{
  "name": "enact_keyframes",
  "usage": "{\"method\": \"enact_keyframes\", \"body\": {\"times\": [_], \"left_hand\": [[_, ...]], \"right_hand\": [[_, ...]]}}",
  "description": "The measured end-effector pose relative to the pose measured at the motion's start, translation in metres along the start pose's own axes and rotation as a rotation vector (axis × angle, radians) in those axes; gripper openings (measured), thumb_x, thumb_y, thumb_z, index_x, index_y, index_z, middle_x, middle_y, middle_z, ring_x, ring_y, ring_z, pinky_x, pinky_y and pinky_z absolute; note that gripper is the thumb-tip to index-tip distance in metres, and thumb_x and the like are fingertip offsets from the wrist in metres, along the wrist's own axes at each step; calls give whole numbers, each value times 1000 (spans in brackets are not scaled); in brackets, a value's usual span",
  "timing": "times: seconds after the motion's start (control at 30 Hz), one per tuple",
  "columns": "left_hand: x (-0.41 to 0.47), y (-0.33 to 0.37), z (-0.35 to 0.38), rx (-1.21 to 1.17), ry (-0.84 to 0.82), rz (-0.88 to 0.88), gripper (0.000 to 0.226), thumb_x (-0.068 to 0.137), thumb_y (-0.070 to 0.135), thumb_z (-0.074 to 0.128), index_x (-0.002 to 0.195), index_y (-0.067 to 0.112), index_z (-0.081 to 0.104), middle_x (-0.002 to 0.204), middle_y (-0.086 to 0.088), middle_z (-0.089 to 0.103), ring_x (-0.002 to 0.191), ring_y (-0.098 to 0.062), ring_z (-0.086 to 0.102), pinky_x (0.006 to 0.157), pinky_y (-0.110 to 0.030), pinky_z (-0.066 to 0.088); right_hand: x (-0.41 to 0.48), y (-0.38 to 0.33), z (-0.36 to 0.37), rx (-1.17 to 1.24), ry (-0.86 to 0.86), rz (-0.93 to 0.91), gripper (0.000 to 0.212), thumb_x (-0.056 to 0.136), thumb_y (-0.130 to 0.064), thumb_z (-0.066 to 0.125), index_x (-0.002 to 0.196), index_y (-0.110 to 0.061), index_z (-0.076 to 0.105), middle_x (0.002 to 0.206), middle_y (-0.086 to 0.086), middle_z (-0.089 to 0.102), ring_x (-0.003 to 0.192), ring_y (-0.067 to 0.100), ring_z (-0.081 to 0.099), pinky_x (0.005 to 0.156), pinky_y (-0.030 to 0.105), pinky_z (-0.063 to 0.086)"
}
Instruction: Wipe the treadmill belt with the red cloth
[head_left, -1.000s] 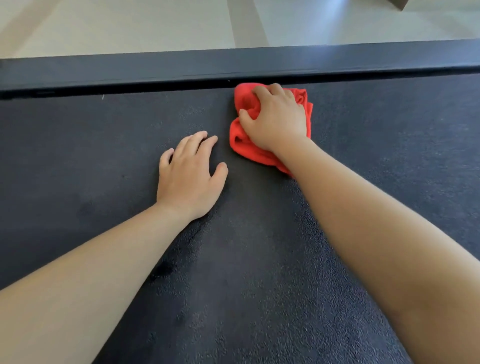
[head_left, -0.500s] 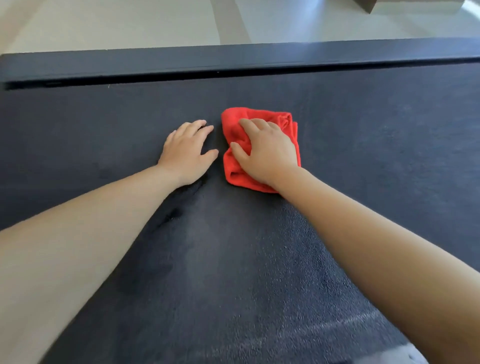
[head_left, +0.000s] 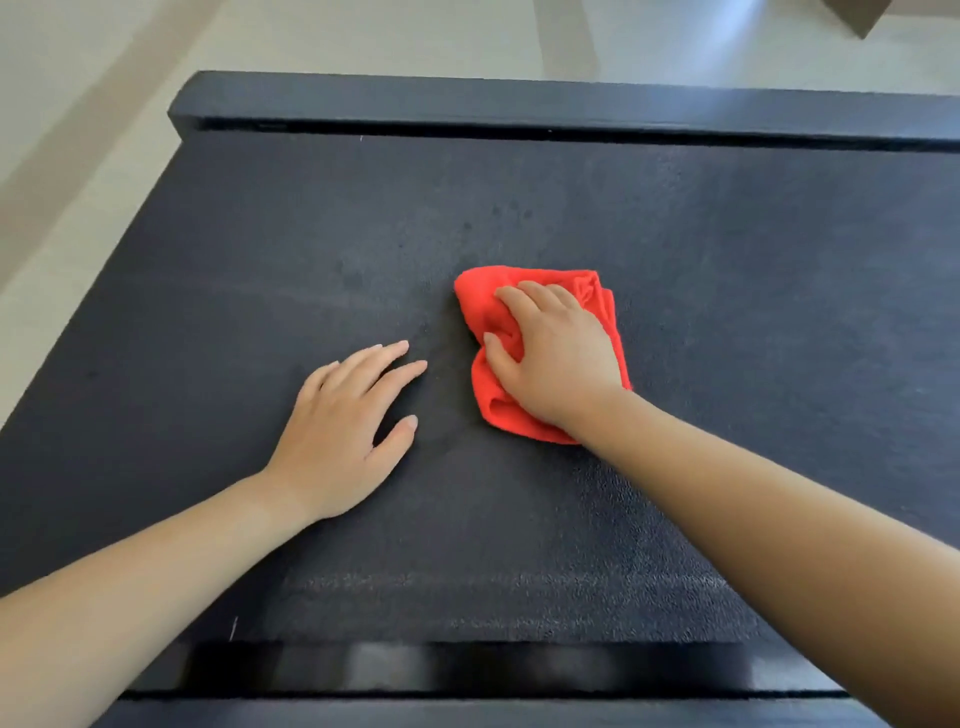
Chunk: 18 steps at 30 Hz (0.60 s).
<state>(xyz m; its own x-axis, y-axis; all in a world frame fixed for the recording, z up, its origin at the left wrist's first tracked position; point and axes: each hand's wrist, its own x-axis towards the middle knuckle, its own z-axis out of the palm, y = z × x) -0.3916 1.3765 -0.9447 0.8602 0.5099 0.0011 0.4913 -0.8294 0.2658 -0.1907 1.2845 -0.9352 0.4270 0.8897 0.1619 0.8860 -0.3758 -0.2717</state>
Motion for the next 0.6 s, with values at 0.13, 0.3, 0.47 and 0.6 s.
{"method": "enact_keyframes", "body": {"times": [0.13, 0.3, 0.47, 0.6], "left_hand": [[-2, -3, 3, -12, 26, 15, 53, 87, 40, 36, 138, 26, 42, 150, 6, 32, 139, -15, 26, 112, -40, 19], [-3, -6, 3, -26, 30, 26, 55, 88, 41, 35, 140, 24, 40, 152, 6, 29, 141, -17, 24, 113, -40, 15], [-2, -6, 5, -14, 39, 24, 55, 87, 42, 35, 140, 25, 40, 151, 6, 30, 140, -18, 24, 112, -40, 16], [-3, -5, 4, -18, 40, 20, 56, 87, 43, 34, 140, 25, 39, 152, 6, 29, 141, -17, 23, 113, -39, 15]], "right_hand": [[-10, -8, 1, -63, 24, 36, 43, 89, -40, 46, 126, -18, 49, 128, 0, 50, 118, 25, 44, 82, 42, 40], [-75, -27, -6, -89, 36, -45, 44, 85, -45, 43, 119, -19, 54, 120, 3, 55, 110, 27, 50, 75, 42, 45], [-73, -24, -8, -79, -12, -60, 42, 87, -45, 45, 120, -21, 53, 121, 2, 53, 111, 28, 49, 78, 43, 44], [-44, -27, -4, -134, -26, 12, 42, 91, -44, 42, 125, -21, 48, 126, 1, 49, 116, 26, 43, 80, 42, 39]]}}
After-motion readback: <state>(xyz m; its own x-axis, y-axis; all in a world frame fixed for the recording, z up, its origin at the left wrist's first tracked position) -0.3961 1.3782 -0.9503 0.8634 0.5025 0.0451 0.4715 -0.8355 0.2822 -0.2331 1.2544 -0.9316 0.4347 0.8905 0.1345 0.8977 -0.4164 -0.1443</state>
